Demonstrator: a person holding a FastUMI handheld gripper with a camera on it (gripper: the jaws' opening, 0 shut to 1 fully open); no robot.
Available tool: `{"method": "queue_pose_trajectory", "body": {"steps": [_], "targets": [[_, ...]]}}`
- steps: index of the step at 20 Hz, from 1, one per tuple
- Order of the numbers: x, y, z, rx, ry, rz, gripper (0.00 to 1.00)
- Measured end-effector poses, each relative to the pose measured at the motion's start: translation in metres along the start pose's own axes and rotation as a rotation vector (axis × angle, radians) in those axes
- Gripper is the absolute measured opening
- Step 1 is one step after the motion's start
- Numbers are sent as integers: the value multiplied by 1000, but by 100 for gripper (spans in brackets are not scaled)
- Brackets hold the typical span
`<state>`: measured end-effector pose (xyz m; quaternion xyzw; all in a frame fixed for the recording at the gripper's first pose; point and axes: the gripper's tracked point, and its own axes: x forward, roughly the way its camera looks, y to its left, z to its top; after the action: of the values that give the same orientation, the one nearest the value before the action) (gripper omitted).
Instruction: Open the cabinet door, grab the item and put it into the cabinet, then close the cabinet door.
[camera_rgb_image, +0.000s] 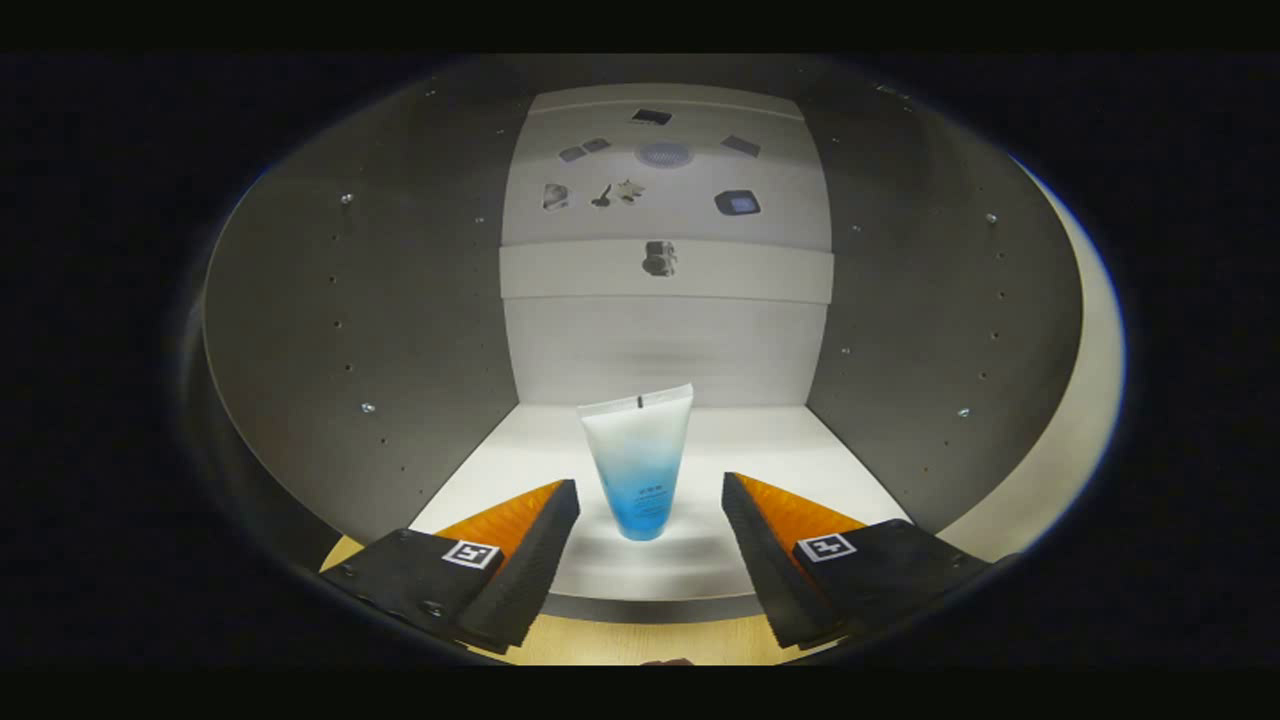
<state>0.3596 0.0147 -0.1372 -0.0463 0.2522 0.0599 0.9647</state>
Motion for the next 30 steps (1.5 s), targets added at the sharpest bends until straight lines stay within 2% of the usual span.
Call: {"method": "queue_pose_trajectory", "body": {"steps": [5, 11, 16, 21, 30], "targets": [[-56, 10, 27, -3, -93, 35, 96], [-160, 15, 53, -22, -212, 75, 96], [-248, -2, 71, -38, -312, 58, 96], [-325, -38, 74, -35, -375, 9, 96], [-437, -116, 34, 21, -378, -38, 96]]}}
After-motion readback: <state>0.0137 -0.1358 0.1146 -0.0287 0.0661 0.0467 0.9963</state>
